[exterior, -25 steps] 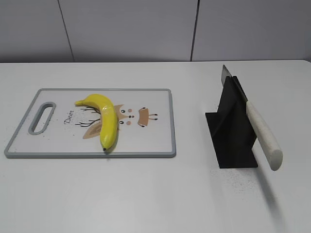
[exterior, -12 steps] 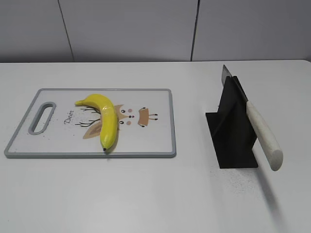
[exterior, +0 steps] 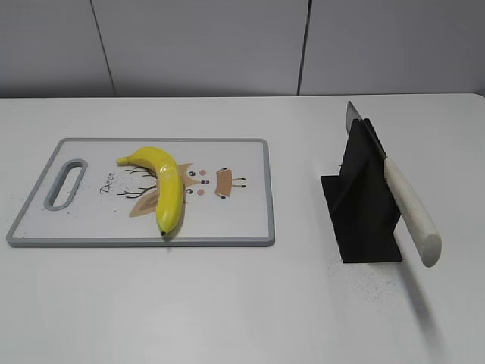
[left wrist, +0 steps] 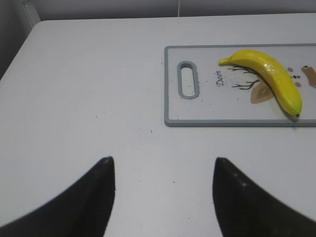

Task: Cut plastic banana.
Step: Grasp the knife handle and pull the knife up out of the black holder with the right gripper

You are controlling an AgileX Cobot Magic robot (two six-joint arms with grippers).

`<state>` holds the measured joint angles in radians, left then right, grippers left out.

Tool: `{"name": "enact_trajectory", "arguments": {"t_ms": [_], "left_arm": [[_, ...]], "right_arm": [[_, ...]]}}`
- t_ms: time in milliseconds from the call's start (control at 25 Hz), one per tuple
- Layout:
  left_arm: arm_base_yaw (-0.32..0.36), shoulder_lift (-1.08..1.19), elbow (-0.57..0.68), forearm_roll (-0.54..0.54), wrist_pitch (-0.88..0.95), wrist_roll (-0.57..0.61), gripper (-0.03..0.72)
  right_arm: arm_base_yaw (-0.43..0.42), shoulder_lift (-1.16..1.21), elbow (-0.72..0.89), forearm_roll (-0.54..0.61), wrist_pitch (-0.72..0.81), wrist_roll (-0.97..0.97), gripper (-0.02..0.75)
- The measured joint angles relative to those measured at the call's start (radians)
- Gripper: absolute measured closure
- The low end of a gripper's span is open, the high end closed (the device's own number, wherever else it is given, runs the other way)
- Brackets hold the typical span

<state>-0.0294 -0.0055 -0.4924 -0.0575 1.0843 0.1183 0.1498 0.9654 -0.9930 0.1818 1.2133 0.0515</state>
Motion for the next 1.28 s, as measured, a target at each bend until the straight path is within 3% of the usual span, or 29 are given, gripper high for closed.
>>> {"name": "enact_trajectory", "arguments": {"t_ms": [360,560,680,840,1120,1280], "left_arm": [[0.0,0.0,0.0,0.0,0.0,0.0,0.099],[0.0,0.0,0.0,0.0,0.0,0.0,0.099],[0.0,0.0,0.0,0.0,0.0,0.0,0.099],[0.0,0.0,0.0,0.0,0.0,0.0,0.099],[0.0,0.0,0.0,0.0,0.0,0.0,0.099],[0.0,0.0,0.0,0.0,0.0,0.0,0.099]], "right_arm": [[0.012,0.206,-0.162,0.121,0.0,0.0,0.219],[0.103,0.318,-0.22,0.118,0.0,0.009,0.219],[0.182,0.373,-0.234,0.048,-0.001,0.083,0.22],[0.236,0.434,-0.235,-0.042,-0.001,0.176,0.227],[0.272,0.485,-0.145,-0.055,-0.012,0.246,0.235],[0.272,0.489,-0.048,-0.056,-0.119,0.262,0.237]]}}
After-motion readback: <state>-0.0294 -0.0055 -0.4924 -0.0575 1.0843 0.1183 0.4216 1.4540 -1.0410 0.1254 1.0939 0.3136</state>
